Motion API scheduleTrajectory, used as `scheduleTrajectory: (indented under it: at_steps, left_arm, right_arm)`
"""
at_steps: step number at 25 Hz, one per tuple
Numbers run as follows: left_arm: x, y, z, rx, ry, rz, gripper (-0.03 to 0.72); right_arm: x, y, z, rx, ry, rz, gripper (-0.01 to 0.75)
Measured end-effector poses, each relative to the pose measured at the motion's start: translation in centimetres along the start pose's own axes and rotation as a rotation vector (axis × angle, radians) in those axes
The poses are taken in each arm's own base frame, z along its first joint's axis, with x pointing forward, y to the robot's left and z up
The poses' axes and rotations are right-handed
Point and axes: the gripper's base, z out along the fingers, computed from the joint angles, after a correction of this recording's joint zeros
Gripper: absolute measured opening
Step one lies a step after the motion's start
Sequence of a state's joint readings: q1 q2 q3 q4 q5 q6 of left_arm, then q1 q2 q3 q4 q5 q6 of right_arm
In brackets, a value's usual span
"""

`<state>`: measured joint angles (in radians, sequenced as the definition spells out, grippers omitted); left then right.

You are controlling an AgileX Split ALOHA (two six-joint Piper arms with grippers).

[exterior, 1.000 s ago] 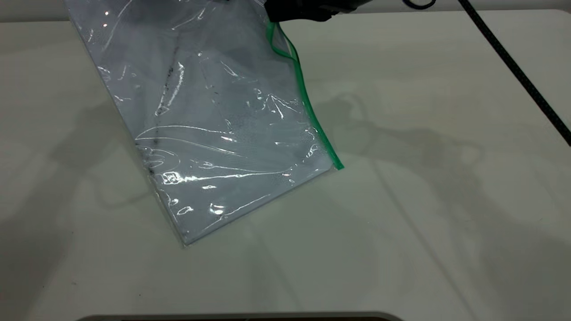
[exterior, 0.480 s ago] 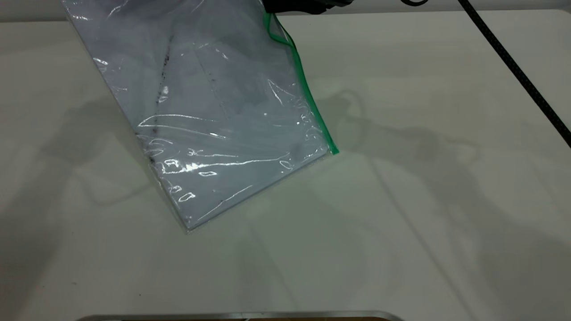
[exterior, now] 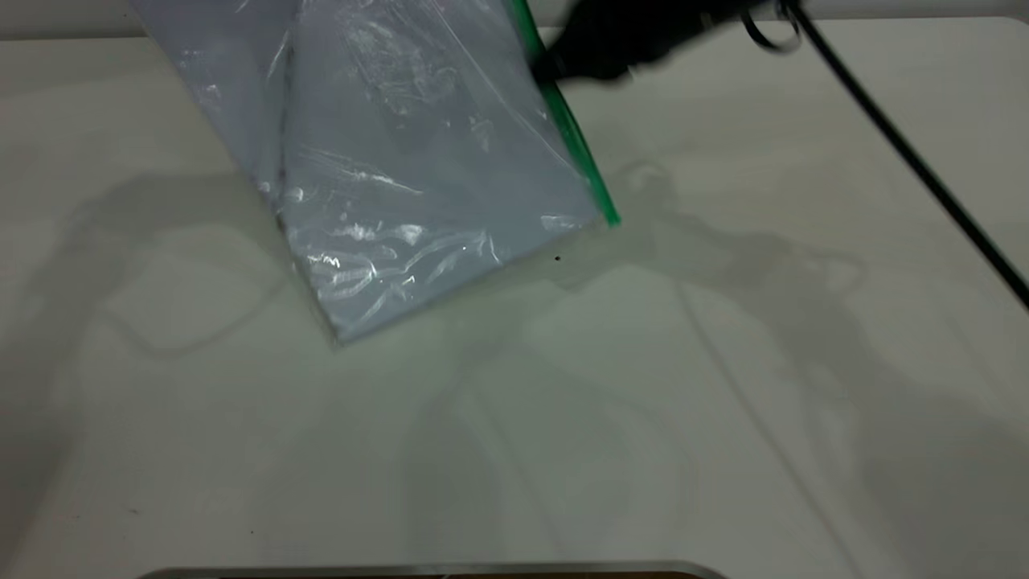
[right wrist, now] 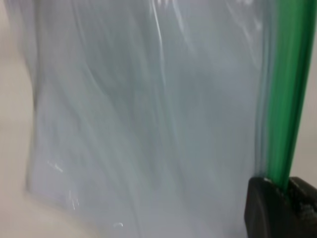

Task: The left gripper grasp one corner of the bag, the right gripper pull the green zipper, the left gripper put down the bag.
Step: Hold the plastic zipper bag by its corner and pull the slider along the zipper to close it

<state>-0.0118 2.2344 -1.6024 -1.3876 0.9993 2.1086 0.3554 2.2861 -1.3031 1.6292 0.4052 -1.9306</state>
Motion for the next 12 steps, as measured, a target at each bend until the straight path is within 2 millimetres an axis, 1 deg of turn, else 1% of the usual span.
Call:
scheduleTrajectory:
  at_steps: [2,8,12]
  left_arm:
    - [-0.2,0.3,-0.6,-0.024,-0.008,-0.001,0.052]
    - [-0.1,1.0,-1.3,-0.072,-0.016,-0.016,0.052]
    - [0.0,0.9,-1.3,-0.063,-0.003,-0.008,0.052]
  right_arm:
    - [1.4,-0.4,0.7,0.017,0.046,0.003,0.036]
    - [3.9,-1.0,2.1,0.071,0.129,0.022,0.036]
    - [4.7,-0.7,2.3,0.057,0.146,0.051,0.036]
